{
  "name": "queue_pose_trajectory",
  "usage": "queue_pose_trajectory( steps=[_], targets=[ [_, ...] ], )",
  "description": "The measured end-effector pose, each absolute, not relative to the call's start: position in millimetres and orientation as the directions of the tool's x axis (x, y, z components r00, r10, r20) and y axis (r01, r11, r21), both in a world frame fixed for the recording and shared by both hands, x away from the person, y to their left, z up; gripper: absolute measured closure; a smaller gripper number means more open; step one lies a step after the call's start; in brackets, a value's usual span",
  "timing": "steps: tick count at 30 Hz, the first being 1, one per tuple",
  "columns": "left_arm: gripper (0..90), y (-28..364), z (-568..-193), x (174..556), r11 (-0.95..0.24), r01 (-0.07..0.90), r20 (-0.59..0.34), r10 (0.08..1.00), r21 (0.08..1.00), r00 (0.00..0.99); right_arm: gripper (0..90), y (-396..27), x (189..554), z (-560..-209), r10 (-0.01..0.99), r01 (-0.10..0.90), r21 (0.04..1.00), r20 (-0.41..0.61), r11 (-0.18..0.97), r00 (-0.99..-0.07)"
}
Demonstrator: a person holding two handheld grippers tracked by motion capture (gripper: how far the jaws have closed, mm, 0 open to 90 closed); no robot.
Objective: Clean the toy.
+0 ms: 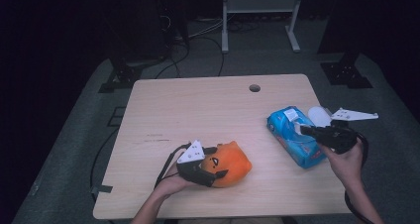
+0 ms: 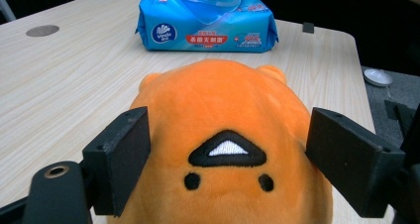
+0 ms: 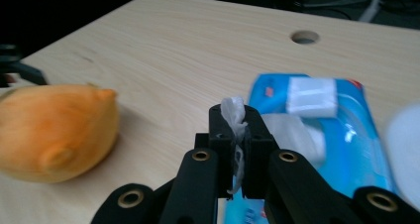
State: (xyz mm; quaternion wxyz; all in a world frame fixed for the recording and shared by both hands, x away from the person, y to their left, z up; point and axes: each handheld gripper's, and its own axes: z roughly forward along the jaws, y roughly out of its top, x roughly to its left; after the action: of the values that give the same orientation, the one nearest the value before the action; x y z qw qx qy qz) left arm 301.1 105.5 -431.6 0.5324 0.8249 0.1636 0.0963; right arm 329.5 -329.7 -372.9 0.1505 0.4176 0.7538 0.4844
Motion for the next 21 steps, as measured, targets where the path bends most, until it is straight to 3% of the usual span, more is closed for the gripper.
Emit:
queue_pose_trajectory(
  steps=[8,13,19,21],
  targets=[
    [17.2,115,-429,299,-0.393,0.168,0.000,0.391,0.904,0.920,85.2,-281,301,-347,0.635,0.411,0.875,0.168,0.256,-0.754],
    [17.3,119,-431,299,-0.407,0.175,-0.003,0.390,0.896,0.921,85.1,-247,281,-338,0.479,0.382,0.881,0.217,0.279,-0.850],
    [17.3,120,-433,299,-0.413,0.179,-0.009,0.381,0.893,0.925,85.0,-213,269,-333,0.310,0.378,0.871,0.283,0.312,-0.908],
    [17.3,119,-434,300,-0.413,0.176,-0.009,0.377,0.894,0.926,84.9,-204,270,-334,0.295,0.373,0.862,0.279,0.342,-0.914]
  ],
)
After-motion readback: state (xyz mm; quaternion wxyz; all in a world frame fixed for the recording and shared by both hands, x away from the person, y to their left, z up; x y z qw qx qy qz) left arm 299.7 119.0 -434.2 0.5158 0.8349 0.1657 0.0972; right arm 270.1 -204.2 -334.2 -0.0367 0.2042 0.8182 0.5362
